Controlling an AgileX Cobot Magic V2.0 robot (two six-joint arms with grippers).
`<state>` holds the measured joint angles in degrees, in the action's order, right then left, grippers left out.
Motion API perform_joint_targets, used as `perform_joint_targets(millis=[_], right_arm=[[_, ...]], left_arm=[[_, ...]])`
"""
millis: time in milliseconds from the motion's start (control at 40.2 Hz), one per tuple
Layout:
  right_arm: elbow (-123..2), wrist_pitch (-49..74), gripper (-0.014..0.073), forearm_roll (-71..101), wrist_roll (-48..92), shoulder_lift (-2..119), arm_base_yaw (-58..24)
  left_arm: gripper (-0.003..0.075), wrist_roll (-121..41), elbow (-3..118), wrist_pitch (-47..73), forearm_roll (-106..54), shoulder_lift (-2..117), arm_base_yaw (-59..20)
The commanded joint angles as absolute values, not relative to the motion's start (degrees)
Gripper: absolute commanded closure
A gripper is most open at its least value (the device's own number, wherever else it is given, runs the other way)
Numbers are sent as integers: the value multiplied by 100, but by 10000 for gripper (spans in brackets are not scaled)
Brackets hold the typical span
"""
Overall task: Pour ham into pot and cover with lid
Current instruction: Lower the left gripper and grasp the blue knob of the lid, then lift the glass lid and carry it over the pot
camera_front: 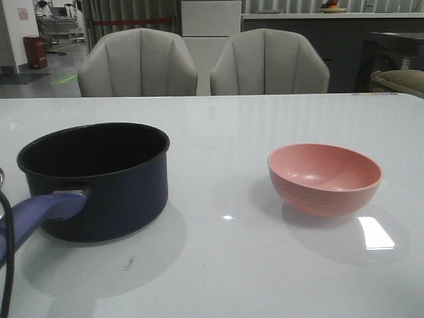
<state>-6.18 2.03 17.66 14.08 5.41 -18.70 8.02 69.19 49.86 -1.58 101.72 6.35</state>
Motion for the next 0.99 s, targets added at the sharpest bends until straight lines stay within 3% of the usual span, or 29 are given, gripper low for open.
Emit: perform_joint_targets(millis=[0, 249, 746, 969], right_arm=[[-770, -283, 435, 1786, 1402, 603, -1887], [-770, -283, 435, 1786, 1402, 603, -1887], [-770, -283, 435, 1786, 1402, 603, -1887], [-770, -283, 435, 1786, 1402, 603, -1887]], left_arm=[[407, 793, 7227, 4821, -275, 9581, 635], [407, 334, 7655, 4844, -317, 8910, 277], [407, 39, 8404, 5500, -126, 8798, -2266], [407, 39, 8495, 5809, -77, 9132, -2631]])
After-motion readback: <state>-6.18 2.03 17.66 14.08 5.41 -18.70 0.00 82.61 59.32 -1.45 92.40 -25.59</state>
